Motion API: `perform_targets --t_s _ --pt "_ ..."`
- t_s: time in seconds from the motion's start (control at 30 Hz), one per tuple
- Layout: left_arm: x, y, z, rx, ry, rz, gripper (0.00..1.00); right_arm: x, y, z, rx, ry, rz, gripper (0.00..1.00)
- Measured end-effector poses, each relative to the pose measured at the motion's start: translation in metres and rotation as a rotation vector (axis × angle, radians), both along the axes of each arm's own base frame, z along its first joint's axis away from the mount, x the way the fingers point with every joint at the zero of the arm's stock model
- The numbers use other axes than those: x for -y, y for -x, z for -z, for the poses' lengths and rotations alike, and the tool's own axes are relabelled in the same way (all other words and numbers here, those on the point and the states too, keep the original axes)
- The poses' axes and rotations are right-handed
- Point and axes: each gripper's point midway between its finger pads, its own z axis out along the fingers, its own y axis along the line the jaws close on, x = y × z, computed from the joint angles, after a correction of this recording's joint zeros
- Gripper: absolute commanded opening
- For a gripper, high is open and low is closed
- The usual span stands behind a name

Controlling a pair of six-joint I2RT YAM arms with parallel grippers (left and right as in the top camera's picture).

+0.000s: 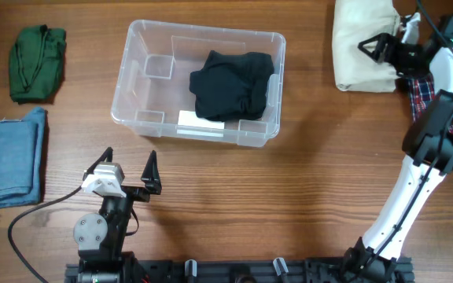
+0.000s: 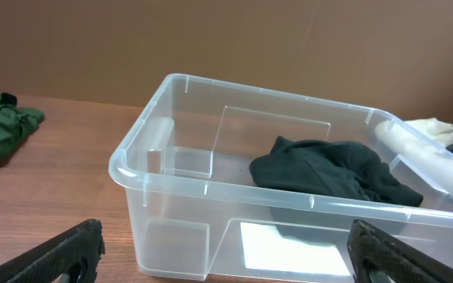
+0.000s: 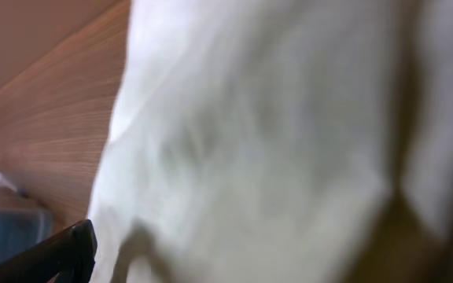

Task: Pack container
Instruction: 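Grasp the cream folded cloth with the right gripper and lift it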

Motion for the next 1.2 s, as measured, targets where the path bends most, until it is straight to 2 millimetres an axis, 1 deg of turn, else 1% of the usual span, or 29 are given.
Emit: perform_targets --t_s 0.03,0.1,0.2,0.33,0.4,0.5,0.8,1.03,1.1,1.17,1.2 --pt "0.000 0.000 0.000 0.000 0.000 0.000 1.00 -0.005 -0.001 0.000 -0.002 -0.002 -0.006 0.86" --pt "0.000 0.000 0.000 0.000 0.000 0.000 1.00 -0.014 -0.003 0.002 -0.007 -0.010 -0.015 0.75" --pt "0.000 0.000 0.000 0.000 0.000 0.000 1.00 -0.028 -0.004 0.006 -0.020 -0.027 -0.034 0.54" --pt "0.000 0.000 0.000 0.000 0.000 0.000 1.00 -0.035 -0.004 0.006 -0.027 -0.048 -0.042 0.26" --pt "0.000 0.000 0.000 0.000 0.000 0.000 1.00 -0.037 -0.004 0.004 -0.018 -0.059 -0.051 0.17" --pt "0.000 0.000 0.000 0.000 0.000 0.000 1.00 -0.040 -0.003 0.001 -0.011 -0.084 -0.059 0.12" --pt "0.000 0.000 0.000 0.000 0.000 0.000 1.00 -0.049 -0.001 -0.007 0.005 -0.150 -0.089 0.08" --pt "0.000 0.000 0.000 0.000 0.000 0.000 1.00 -0.051 0.001 -0.012 0.006 -0.164 -0.095 0.05" --pt "0.000 0.000 0.000 0.000 0.000 0.000 1.00 -0.052 0.002 -0.018 0.006 -0.163 -0.095 0.05" --pt "0.000 0.000 0.000 0.000 0.000 0.000 1.00 -0.053 0.003 -0.034 0.021 -0.156 -0.097 0.04" --pt "0.000 0.000 0.000 0.000 0.000 0.000 1.00 -0.053 0.004 -0.045 0.036 -0.149 -0.098 0.04"
